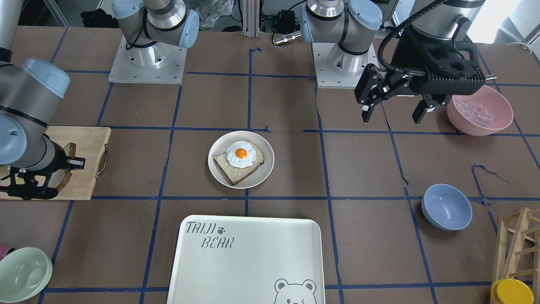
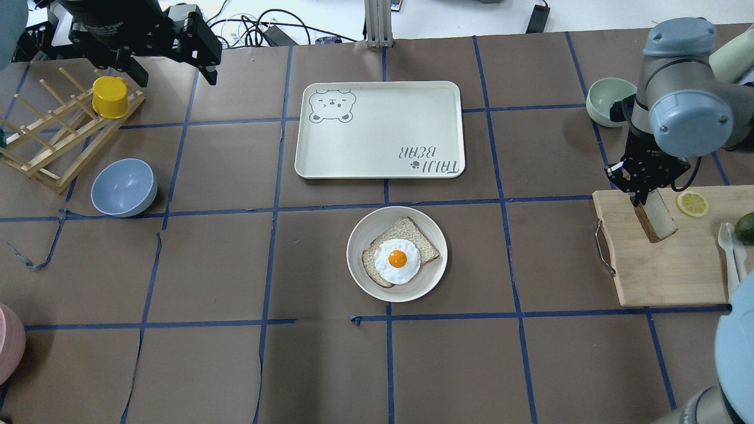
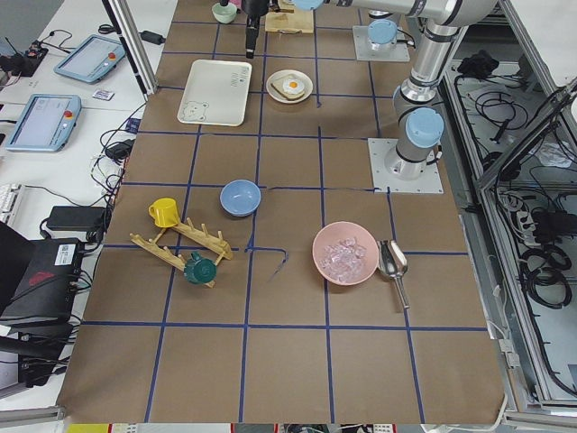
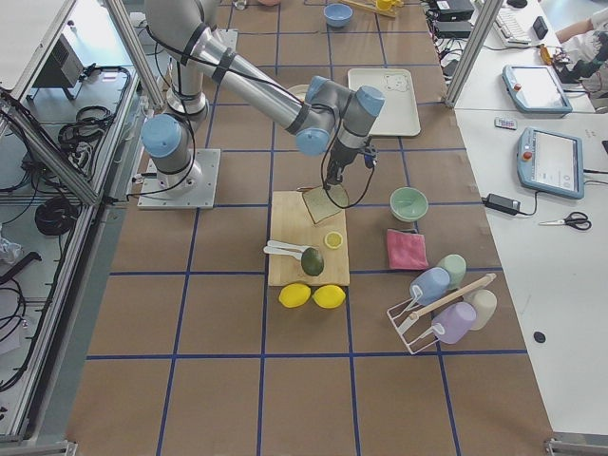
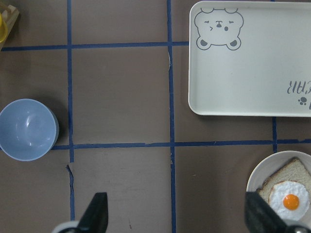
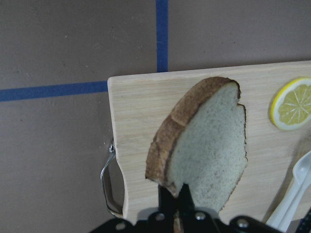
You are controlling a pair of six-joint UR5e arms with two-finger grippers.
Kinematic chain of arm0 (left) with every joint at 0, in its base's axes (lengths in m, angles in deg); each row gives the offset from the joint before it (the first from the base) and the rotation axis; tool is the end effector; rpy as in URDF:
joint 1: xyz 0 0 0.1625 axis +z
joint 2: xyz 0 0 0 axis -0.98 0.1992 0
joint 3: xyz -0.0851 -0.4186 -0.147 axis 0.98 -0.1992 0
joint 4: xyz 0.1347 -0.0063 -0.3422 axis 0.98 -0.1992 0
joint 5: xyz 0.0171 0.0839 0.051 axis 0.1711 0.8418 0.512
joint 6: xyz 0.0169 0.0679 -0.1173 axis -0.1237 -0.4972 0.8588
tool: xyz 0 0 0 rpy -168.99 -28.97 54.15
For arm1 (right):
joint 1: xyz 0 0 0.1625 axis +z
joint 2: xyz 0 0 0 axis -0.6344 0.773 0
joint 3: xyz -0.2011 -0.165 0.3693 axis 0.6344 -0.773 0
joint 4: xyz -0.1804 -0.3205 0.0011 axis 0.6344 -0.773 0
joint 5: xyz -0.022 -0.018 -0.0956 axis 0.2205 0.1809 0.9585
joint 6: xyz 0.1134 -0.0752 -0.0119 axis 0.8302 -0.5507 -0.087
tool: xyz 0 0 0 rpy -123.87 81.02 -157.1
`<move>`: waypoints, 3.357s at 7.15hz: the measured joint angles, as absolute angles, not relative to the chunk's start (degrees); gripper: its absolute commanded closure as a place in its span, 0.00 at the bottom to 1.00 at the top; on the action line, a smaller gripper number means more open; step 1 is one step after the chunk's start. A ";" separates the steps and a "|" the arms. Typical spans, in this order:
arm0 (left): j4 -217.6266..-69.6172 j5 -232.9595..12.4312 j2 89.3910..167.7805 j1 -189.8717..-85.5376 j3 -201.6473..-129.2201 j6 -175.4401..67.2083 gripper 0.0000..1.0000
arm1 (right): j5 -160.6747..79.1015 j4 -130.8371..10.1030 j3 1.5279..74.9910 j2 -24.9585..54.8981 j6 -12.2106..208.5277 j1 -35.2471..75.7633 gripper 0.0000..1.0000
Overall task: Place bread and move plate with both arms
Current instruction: 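Lift the bread slice and carry it over the white plate, then lower the bread onto the egg toast and open the right gripper, then raise the right gripper away while the left arm moves toward the plate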
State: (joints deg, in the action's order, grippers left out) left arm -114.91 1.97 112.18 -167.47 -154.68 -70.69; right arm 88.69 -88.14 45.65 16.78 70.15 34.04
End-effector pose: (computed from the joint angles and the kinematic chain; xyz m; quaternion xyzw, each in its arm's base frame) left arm -0.1228 -0.4879 0.5336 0.0066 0.9969 -0.0785 0.0081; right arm -0.0543 -0.5137 0.2752 -0.0259 -0.9820 -0.1528 0.1081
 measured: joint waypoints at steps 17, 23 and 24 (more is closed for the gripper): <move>-114.01 2.15 111.28 -167.62 -157.04 -70.72 0.00 | 57.24 -80.65 36.36 11.49 143.17 69.17 0.00; -114.21 2.23 111.10 -167.77 -156.89 -70.64 0.00 | 66.45 -86.04 34.46 15.76 129.99 67.25 0.00; -114.52 2.25 111.09 -167.93 -156.91 -70.75 0.00 | 67.53 -85.50 34.44 17.88 122.62 65.21 0.00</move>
